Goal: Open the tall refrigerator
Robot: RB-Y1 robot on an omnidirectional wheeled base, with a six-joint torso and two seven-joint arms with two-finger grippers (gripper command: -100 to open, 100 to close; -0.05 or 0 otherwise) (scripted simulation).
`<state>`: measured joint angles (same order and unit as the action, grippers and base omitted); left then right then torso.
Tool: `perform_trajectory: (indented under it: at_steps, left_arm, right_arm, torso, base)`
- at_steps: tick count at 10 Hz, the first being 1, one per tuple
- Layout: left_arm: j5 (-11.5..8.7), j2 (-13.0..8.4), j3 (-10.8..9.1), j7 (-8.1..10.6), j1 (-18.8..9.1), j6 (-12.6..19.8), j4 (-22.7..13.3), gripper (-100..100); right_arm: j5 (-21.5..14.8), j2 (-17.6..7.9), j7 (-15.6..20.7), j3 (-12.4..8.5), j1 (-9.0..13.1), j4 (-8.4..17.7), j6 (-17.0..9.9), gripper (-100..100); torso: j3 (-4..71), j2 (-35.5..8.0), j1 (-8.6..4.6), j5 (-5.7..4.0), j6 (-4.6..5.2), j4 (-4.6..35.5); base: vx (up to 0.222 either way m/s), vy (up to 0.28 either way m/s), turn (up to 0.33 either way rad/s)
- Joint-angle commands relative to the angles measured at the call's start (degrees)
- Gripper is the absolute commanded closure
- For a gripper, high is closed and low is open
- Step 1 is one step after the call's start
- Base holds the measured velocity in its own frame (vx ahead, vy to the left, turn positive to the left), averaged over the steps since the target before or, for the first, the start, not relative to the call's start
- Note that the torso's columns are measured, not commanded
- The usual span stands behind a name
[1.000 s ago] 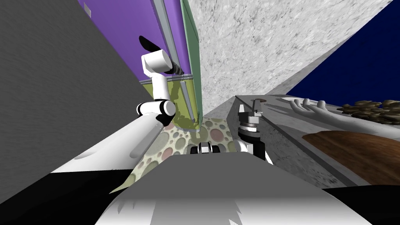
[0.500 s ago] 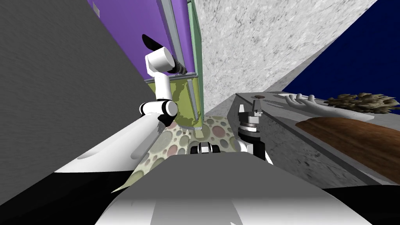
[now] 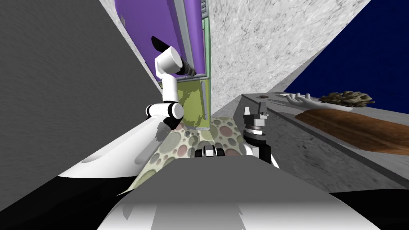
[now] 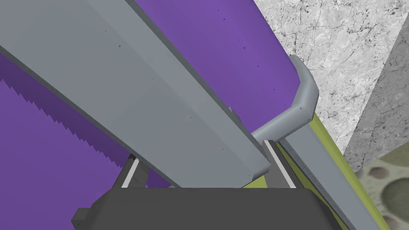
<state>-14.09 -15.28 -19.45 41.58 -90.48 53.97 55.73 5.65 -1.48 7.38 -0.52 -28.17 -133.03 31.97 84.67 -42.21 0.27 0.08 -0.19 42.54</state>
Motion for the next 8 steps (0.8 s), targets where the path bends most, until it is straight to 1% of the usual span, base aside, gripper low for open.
perform_trajectory:
  at_steps: [1, 2, 3, 4, 5, 6, 7, 8]
  left_arm:
    - [-2.92, 1.49, 0.05, -1.44, -0.8, 0.69, 1.42, 100]
    - [-4.17, 2.19, 0.1, -2.06, -1.07, 0.94, 1.55, 100]
    - [-4.17, 2.19, 0.1, -2.06, -1.07, 0.94, 1.55, 100]
    - [-3.96, 2.25, 0.12, -1.82, -0.58, 1.3, 1.89, 100]
    - [-5.24, 3.1, 0.14, -2.44, -0.41, 2.08, 2.05, 100]
    - [-6.45, 3.76, 0.12, -2.99, -0.62, 2.45, 2.4, 100]
    - [-6.45, 3.76, 0.12, -2.99, -0.62, 2.45, 2.4, 100]
    - [-7.65, 4.43, 0.09, -3.54, -0.82, 2.82, 2.75, 100]
  right_arm:
    - [0.0, 0.0, 0.0, 0.0, 0.0, 0.0, 0.0, 0]
    - [0.0, -0.01, 0.0, -0.01, 0.01, 0.0, 0.0, 0]
    - [0.0, 0.0, 0.0, 0.0, 0.02, 0.01, -0.01, 0]
    - [0.0, 0.0, 0.0, 0.0, 0.01, 0.01, 0.0, 0]
    - [0.0, 0.02, 0.0, 0.01, -0.01, 0.0, 0.0, 0]
    - [0.0, 0.01, 0.0, 0.01, -0.01, 0.0, 0.0, 0]
    - [0.0, 0.0, 0.0, 0.0, -0.01, 0.0, 0.0, 0]
    - [0.0, 0.0, 0.0, 0.0, -0.01, 0.0, 0.0, 0]
  torso:
    - [-0.1, -0.16, 0.1, 0.04, 0.03, 0.02]
    - [-0.28, -0.41, 0.24, 0.08, 0.06, 0.02]
    - [-0.48, -0.64, -0.06, 0.04, 0.08, 0.0]
    - [-0.34, -0.38, -0.45, -0.12, 0.1, 0.02]
    - [0.02, 0.1, -0.93, -0.31, 0.18, 0.0]
    - [0.03, 0.09, -0.72, -0.35, 0.35, -0.1]
    - [-0.18, -0.16, -0.33, -0.21, 0.39, -0.2]
    - [-0.09, -0.05, -0.34, -0.14, 0.24, -0.19]
  base:
    - [-0.231, 0.376, -0.073]
    - [-0.299, 0.332, -0.091]
    - [-0.226, 0.24, -0.022]
    - [-0.091, 0.103, -0.001]
    - [-0.078, 0.164, -0.005]
    - [-0.106, 0.302, -0.062]
    - [-0.038, 0.271, -0.08]
    - [-0.02, 0.318, -0.079]
